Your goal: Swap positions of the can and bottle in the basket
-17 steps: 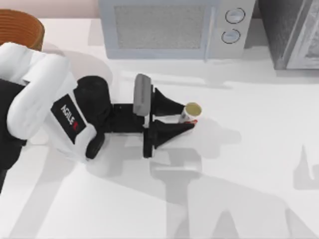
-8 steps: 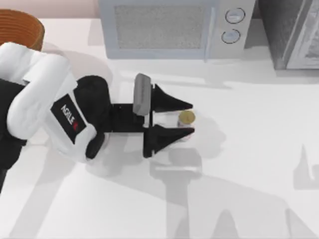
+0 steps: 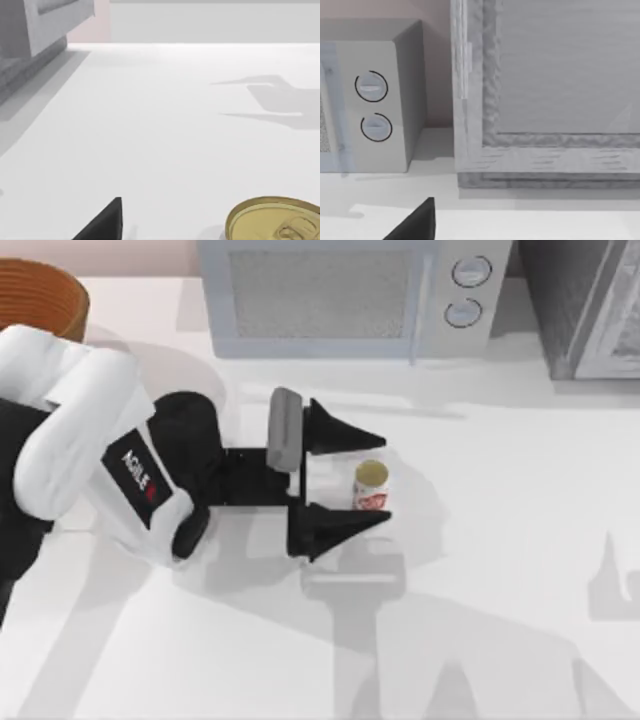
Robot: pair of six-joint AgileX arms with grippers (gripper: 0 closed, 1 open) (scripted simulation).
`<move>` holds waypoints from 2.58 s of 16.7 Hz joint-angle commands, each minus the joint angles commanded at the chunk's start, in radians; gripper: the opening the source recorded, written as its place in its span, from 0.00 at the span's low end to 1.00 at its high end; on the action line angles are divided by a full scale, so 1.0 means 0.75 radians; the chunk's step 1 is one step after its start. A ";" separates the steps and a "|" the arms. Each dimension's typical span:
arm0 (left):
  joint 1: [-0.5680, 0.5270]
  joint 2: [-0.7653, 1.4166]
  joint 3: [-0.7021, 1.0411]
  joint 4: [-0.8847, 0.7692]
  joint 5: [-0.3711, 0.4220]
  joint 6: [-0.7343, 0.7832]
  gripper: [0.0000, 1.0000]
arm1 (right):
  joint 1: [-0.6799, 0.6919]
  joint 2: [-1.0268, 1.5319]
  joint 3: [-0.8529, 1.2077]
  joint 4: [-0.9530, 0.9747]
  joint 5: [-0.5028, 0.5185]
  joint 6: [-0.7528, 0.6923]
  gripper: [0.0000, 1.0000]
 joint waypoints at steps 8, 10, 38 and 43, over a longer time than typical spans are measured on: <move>0.075 -0.206 -0.123 -0.160 -0.143 -0.014 1.00 | 0.000 0.000 0.000 0.000 0.000 0.000 1.00; 0.126 -0.386 -0.215 -0.281 -0.251 -0.016 1.00 | 0.000 0.000 0.000 0.000 0.000 0.000 1.00; 0.515 -3.377 -1.521 -1.823 -1.644 -0.035 1.00 | 0.000 0.000 0.000 0.000 0.000 0.000 1.00; 0.539 -3.290 -1.521 -1.754 -1.631 -0.031 1.00 | 0.000 0.000 0.000 0.000 0.000 0.000 1.00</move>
